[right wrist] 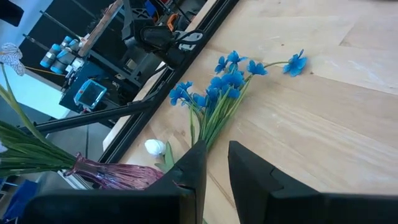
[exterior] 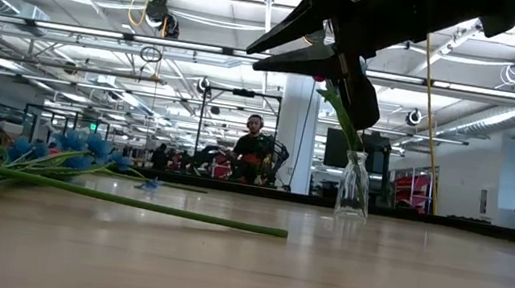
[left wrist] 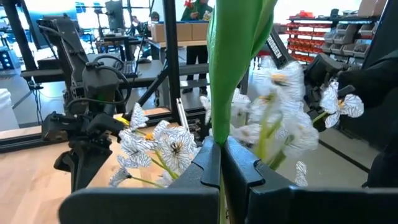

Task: Sort flowers into vase by color
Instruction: Put the top white flowers into the pink vase

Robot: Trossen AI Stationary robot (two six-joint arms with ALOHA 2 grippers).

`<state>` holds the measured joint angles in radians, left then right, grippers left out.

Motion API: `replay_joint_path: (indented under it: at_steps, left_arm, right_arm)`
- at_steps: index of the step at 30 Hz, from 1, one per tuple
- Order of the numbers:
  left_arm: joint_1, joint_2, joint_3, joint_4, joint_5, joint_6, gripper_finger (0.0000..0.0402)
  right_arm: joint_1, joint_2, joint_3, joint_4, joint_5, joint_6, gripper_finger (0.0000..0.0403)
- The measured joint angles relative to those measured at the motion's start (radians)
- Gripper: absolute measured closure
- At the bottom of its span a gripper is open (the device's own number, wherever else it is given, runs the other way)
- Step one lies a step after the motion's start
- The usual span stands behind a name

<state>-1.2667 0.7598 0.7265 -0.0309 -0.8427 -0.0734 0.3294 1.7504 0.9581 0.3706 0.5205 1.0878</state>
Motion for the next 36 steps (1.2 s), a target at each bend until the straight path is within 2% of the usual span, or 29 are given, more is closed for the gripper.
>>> replay_joint_path:
  at_steps: [14,20,36]
  left_arm:
    - [0.0,0.051,0.001,-0.014,0.001,-0.006,0.0401]
    - [0.005,0.093,0.001,-0.014,0.001,-0.143,0.0401]
    - [0.005,0.252,0.001,-0.011,-0.016,-0.344,0.0401]
  right_arm:
    - [0.0,0.0,0.0,-0.01,0.0,-0.004,0.0344]
    - [0.0,0.0,0.0,-0.01,0.001,-0.012,0.0344]
    - [0.0,-0.001,0.0,-0.01,0.003,-0.034,0.0344]
